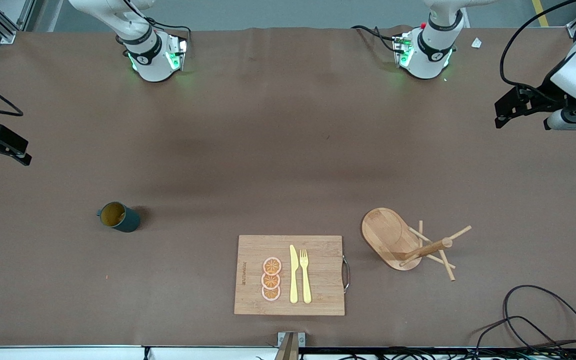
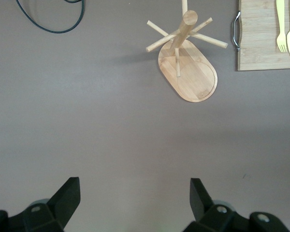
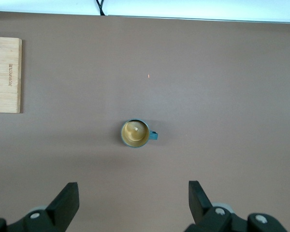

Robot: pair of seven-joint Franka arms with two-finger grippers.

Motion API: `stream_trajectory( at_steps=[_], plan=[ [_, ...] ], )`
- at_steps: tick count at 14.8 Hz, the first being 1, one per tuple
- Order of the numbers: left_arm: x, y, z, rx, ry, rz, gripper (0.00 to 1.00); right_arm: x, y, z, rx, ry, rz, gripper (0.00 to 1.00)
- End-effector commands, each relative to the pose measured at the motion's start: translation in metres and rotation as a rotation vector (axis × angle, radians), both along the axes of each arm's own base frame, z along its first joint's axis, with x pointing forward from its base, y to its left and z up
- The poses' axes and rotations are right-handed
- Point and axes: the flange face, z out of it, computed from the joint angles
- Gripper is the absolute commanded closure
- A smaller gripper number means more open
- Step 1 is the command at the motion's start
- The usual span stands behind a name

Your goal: Pass cup and hang on rack

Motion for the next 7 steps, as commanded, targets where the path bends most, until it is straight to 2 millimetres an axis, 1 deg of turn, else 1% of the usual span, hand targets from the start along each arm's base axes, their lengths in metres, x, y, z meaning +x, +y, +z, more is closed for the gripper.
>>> stream_trajectory(
  at_steps=[1, 7],
  plan=[
    [-0.0020, -0.0015, 0.0056, 0.005, 0.001, -0.013, 0.00, -0.0011, -0.0018, 0.0042, -0.012, -0.004, -0.003, 0.00],
    [-0.0005, -0.0022, 0.0048, 0.004, 0.001, -0.013, 0.00, -0.0011, -0.0010, 0.0042, -0.013, -0.004, 0.003, 0.00]
  ],
)
